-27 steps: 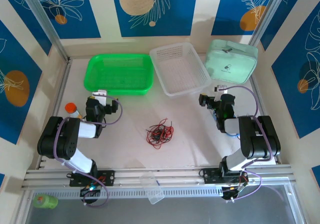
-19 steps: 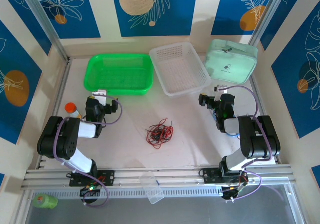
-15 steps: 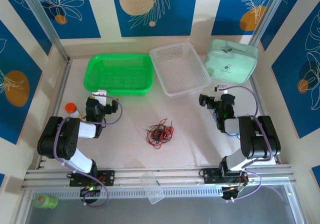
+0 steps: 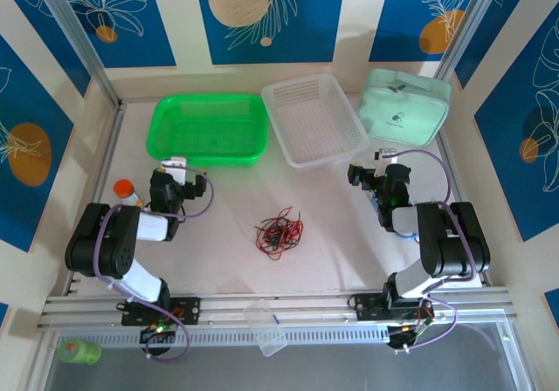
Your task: Untangle the cables
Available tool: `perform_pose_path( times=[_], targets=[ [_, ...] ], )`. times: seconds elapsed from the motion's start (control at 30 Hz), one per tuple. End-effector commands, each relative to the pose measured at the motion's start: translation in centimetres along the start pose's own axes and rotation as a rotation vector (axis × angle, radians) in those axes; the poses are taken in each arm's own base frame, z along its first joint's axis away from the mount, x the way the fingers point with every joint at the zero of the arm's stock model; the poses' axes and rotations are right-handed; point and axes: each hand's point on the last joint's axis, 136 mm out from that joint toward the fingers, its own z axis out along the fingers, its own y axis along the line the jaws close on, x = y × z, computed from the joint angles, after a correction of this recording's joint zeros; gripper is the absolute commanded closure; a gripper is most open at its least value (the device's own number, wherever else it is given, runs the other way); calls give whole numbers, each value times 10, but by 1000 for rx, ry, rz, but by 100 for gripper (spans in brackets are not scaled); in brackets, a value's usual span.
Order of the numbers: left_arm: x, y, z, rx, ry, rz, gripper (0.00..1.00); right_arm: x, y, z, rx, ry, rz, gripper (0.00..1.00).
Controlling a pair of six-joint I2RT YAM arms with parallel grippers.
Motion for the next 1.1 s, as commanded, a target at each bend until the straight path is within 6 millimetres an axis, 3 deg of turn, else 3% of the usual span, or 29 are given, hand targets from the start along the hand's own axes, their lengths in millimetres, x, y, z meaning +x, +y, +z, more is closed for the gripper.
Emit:
perform_pose_path(
  times=[0.0, 0.13, 0.2, 0.27, 0.43, 0.57, 0.8, 0.9, 1.07],
  targets=[
    [-13, 12, -7, -57, -34, -5, 0, -16, 6, -7, 10, -39, -35, 5],
    [-46, 40, -35, -244, -34, -40, 0, -44, 25, -28, 41, 27, -82, 5],
    [-63, 65, -58, -400, 0, -137, 0, -57, 35, -45, 39, 64, -60, 5],
    [-72, 77, -79, -474, 35, -221, 0, -67, 46, -63, 30, 91, -25, 7],
    [-87, 62, -115, -369, 148, -335, 0, -68, 78, -100, -32, 283, 60, 8],
    [-81, 17, -131, -122, 252, -439, 0, -54, 121, -133, -84, 504, 104, 14],
    [-38, -82, -161, 251, 563, -464, 8, 15, 194, -183, -214, 807, 216, 23],
    [-21, -126, -176, 387, 668, -402, 8, 49, 212, -190, -198, 901, 223, 26],
    [4, -193, -195, 592, 783, -297, 8, 98, 231, -185, -152, 995, 212, 30]
  ],
)
